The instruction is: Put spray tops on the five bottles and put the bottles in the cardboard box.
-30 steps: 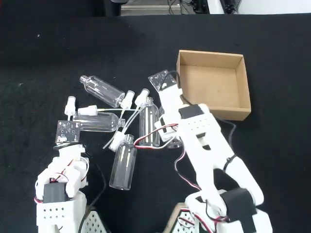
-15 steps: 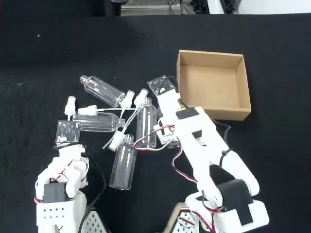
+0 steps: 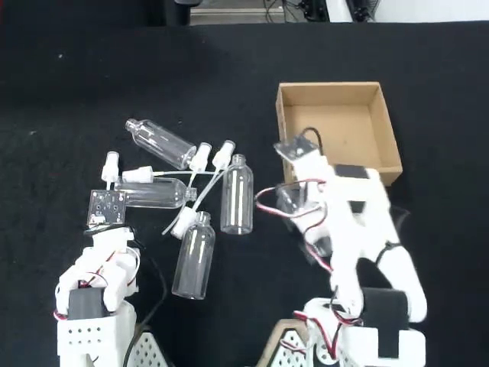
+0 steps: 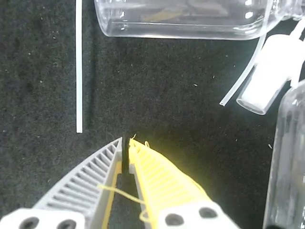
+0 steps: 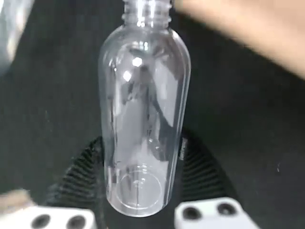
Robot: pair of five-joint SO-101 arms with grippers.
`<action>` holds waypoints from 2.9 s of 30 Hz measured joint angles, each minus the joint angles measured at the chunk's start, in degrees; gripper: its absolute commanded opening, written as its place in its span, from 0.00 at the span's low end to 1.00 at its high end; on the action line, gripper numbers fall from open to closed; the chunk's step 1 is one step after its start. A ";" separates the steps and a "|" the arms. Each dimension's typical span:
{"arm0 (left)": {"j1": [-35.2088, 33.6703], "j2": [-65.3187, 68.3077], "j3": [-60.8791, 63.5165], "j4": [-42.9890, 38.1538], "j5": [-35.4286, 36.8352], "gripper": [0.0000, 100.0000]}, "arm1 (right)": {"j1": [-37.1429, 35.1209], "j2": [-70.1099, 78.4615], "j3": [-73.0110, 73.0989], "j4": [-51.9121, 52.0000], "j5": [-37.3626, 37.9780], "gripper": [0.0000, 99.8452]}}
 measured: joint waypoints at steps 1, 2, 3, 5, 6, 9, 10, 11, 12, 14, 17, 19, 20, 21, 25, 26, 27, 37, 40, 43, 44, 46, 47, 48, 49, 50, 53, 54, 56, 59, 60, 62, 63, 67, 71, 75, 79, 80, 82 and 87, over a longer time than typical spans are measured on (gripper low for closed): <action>0.00 0.00 0.00 0.00 0.00 0.03 | 1.76 -0.79 0.35 1.67 3.08 0.04; 0.00 0.00 0.00 0.00 0.00 0.03 | 3.43 -2.37 1.67 2.90 5.71 0.04; 0.00 0.00 0.00 0.00 0.00 0.03 | 5.19 -3.78 2.02 4.57 8.09 0.05; 0.00 0.00 0.00 0.00 0.00 0.03 | 8.35 -7.38 2.99 5.80 11.69 0.05; 0.00 0.00 0.00 0.00 0.00 0.03 | 9.49 -9.49 4.13 6.07 13.27 0.05; 0.00 0.00 0.00 0.00 0.00 0.03 | 9.76 -16.18 9.14 6.33 15.56 0.06; 0.00 0.00 0.00 0.00 0.00 0.03 | 9.58 -18.37 10.99 6.51 15.82 0.09; 0.00 0.00 0.00 0.00 0.00 0.03 | 8.97 -20.57 12.75 6.51 15.91 0.13; 0.00 0.00 0.00 0.00 0.00 0.03 | 7.91 -22.51 14.24 6.51 15.91 0.18; 0.00 0.00 0.00 0.00 0.00 0.03 | 5.63 -26.02 16.44 6.59 14.77 0.27; 0.00 0.00 0.00 0.00 0.00 0.03 | 2.02 -29.89 17.49 6.59 10.73 0.34; 0.00 0.00 0.00 0.00 0.00 0.03 | -1.23 -31.74 17.49 6.59 8.00 0.34; 0.00 0.00 0.00 0.00 0.00 0.03 | -2.90 -32.44 17.49 6.59 6.59 0.34; 0.00 0.00 0.00 0.00 0.00 0.03 | -4.31 -32.88 17.49 6.59 5.10 0.34; 0.00 0.00 0.00 0.00 0.00 0.03 | -7.38 -33.32 15.30 6.68 0.79 0.34; 0.00 0.00 0.00 0.00 0.00 0.03 | -7.91 -33.32 14.59 6.68 0.09 0.34; 0.00 0.00 0.00 0.00 0.00 0.03 | -8.35 -33.32 14.07 6.68 -0.26 0.34; 0.00 0.00 0.00 0.00 0.00 0.03 | -8.53 -33.32 15.65 0.62 -0.70 0.34; 0.00 0.00 0.00 0.00 0.00 0.03 | -8.70 -33.32 20.66 -4.40 -0.70 0.34; 0.00 0.00 0.00 0.00 0.00 0.03 | -8.62 -33.32 25.76 -10.73 -0.70 0.34; 0.00 0.00 0.00 0.00 0.00 0.03 | -8.62 -33.32 27.25 -12.66 -0.70 0.34; 0.00 0.00 0.00 0.00 0.00 0.03 | -8.70 -33.32 29.45 -15.38 -0.70 0.34; 0.00 0.00 0.00 0.00 0.00 0.03 | -8.70 -33.32 29.89 -15.91 -0.70 0.32; 0.00 0.00 0.00 0.00 0.00 0.03 | -8.70 -33.32 29.98 -16.26 -0.70 0.29; 0.00 0.00 0.00 0.00 0.00 0.03 | -8.70 -33.32 29.98 -16.44 -0.70 0.23; 0.00 0.00 0.00 0.00 0.00 0.03 | -8.70 -33.32 30.15 -16.62 -0.70 0.16; 0.00 0.00 0.00 0.00 0.00 0.03 | -8.62 -33.32 30.15 -16.53 -0.70 0.01; 0.00 0.00 0.00 0.00 0.00 0.03 | -8.53 -33.32 30.15 -16.44 -0.70 0.04; 0.00 0.00 0.00 0.00 0.00 0.03 | -8.53 -33.32 30.07 -14.68 -0.70 0.03; 0.00 0.00 0.00 0.00 0.00 0.03 | -8.53 -33.32 27.52 -9.05 -0.70 0.02; 0.00 0.00 0.00 0.00 0.00 0.03 | -8.53 -33.32 25.76 -6.95 -0.70 0.03; 0.00 0.00 0.00 0.00 0.00 0.03 | -8.53 -33.32 21.45 -2.37 -1.93 0.05; 0.00 0.00 0.00 0.00 0.00 0.03 | -8.62 -33.32 19.34 -0.70 -3.60 0.06; 0.00 0.00 0.00 0.00 0.00 0.03 | -8.53 -32.44 14.86 1.41 -9.41 0.13; 0.00 0.00 0.00 0.00 0.00 0.03 | -10.81 -24.62 12.22 1.41 -10.81 0.16; 0.00 0.00 0.00 0.00 0.00 0.03 | -14.68 -14.15 9.58 1.41 -10.90 0.20; 0.00 0.00 0.00 0.00 0.00 0.03 | -16.44 -7.30 7.12 1.14 -10.90 0.25; 0.00 0.00 0.00 0.00 0.00 0.03 | -16.44 -6.15 6.95 0.53 -10.90 0.26; 0.00 0.00 0.00 0.00 0.00 0.03 | -16.44 -4.13 6.77 -1.23 -10.90 0.25; 0.00 0.00 0.00 0.00 0.00 0.03 | -16.44 -2.81 6.77 -2.64 -8.26 0.23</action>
